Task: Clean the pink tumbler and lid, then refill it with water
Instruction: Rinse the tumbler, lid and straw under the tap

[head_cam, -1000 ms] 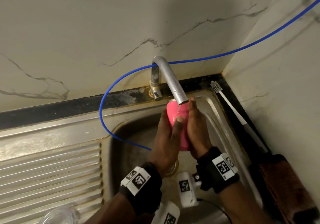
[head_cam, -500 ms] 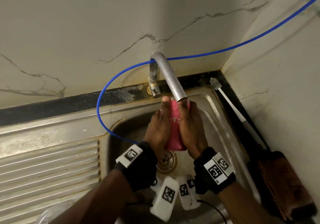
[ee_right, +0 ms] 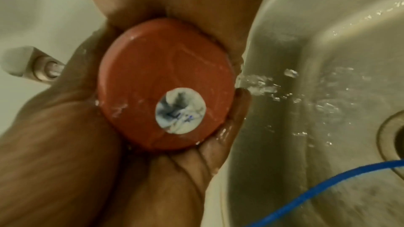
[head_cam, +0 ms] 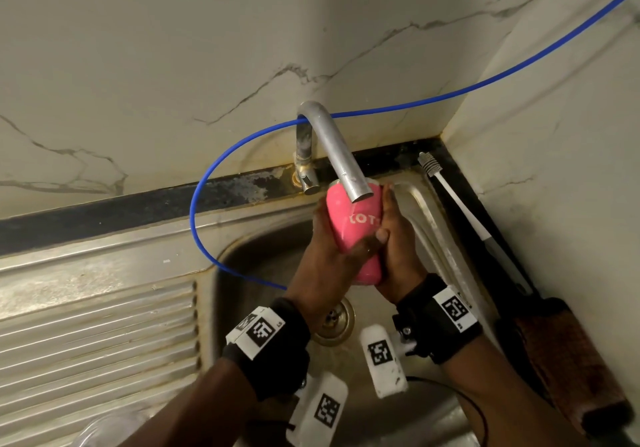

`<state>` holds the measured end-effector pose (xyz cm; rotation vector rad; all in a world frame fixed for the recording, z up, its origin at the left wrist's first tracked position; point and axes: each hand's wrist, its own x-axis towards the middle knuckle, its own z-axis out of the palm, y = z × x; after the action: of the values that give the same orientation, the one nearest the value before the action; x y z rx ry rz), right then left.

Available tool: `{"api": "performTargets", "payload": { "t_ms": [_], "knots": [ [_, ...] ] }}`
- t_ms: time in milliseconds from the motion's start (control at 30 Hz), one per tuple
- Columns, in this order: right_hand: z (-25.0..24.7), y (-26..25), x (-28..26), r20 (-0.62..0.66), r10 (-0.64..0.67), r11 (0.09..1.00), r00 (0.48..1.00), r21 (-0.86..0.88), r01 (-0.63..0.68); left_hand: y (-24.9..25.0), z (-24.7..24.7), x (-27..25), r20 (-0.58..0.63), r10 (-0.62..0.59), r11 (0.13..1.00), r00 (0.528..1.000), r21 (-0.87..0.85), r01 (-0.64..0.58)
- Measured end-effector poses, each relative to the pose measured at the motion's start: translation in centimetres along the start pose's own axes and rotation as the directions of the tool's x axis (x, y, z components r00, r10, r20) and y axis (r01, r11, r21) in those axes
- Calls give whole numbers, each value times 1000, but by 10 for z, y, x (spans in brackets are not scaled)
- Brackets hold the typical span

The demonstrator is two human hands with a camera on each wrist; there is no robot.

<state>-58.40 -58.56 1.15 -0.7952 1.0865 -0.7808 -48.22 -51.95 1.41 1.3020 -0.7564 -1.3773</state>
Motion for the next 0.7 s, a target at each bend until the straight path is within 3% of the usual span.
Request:
{"api": "performTargets", "payload": {
  "t_ms": [100, 200, 300, 467, 567, 700],
  "knots": [
    [2, 3, -1, -17, 4, 1000, 1000, -6, -4, 0, -1, 0, -1, 26, 1000, 1000, 14, -26],
    [9, 9, -2, -51, -86, 983, 995, -167, 76, 1, 2, 3, -93, 13, 1000, 996, -12, -15],
    [10, 5, -12, 61, -240, 915, 969, -319, 247, 6, 2, 9, -175, -53, 994, 983, -99, 36],
    [3, 6, -28, 248, -224, 904, 943, -310, 296, 21, -5, 13, -187, -142, 976, 972, -192, 106],
    [0, 5, -26, 219, -249, 903, 943, -301, 308, 21, -4, 8, -139, -97, 986, 986, -151, 75],
    [1, 1, -17, 48, -223, 933, 974, -278, 228, 13, -5, 1, -4, 18, 998, 1000, -64, -18]
  ]
}}
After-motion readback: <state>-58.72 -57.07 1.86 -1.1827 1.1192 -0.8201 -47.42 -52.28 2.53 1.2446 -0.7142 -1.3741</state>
